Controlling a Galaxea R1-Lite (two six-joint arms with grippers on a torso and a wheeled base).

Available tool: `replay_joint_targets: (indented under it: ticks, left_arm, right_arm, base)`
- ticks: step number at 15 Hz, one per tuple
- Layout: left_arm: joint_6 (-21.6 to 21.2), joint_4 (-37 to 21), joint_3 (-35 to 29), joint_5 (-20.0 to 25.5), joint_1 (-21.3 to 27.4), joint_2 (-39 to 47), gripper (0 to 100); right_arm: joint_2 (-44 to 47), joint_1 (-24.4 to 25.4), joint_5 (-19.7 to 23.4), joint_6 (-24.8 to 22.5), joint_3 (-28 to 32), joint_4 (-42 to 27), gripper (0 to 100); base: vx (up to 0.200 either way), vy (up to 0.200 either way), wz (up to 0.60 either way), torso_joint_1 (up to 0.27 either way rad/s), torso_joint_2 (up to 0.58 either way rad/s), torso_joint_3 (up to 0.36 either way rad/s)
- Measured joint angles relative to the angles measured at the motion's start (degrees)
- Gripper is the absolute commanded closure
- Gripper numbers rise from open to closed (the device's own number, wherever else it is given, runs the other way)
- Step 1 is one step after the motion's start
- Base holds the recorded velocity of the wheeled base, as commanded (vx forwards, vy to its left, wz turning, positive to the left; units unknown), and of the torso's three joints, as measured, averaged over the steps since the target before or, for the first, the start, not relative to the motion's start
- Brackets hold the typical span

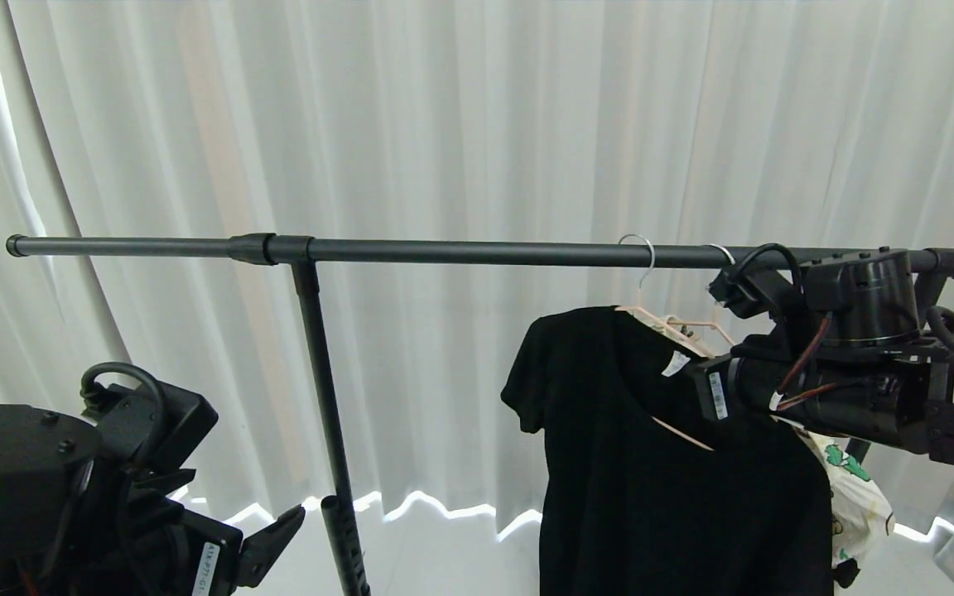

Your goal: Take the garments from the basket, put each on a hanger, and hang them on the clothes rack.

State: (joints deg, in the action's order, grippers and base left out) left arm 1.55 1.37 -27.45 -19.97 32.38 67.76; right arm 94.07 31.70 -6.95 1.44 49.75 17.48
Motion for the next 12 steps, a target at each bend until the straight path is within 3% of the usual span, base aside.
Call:
replay_joint_targets:
  ticks: [2, 3, 12]
  left_arm:
    - [0.0, 0.0, 0.0, 0.0, 0.0, 0.0, 0]
    - [0.0, 0.0, 0.0, 0.0, 0.0, 0.0, 0]
    - [0.2, 0.0, 1.1, -0.8, 0.0, -0.1, 0]
  right_arm:
    - [0.1, 0.0, 0.0, 0.0, 0.0, 0.0, 100]
    - [0.1, 0.0, -0.1, 0.0, 0.0, -0.1, 0]
    - [-8.7, 1.8, -0.1, 2.9, -0.9, -1.2, 0]
  base:
    - [0.0, 0.0, 0.0, 0.0, 0.0, 0.0]
    - [0.0, 0.0, 0.0, 0.0, 0.0, 0.0]
    - [0.0, 0.0, 0.0, 0.0, 0.0, 0.0]
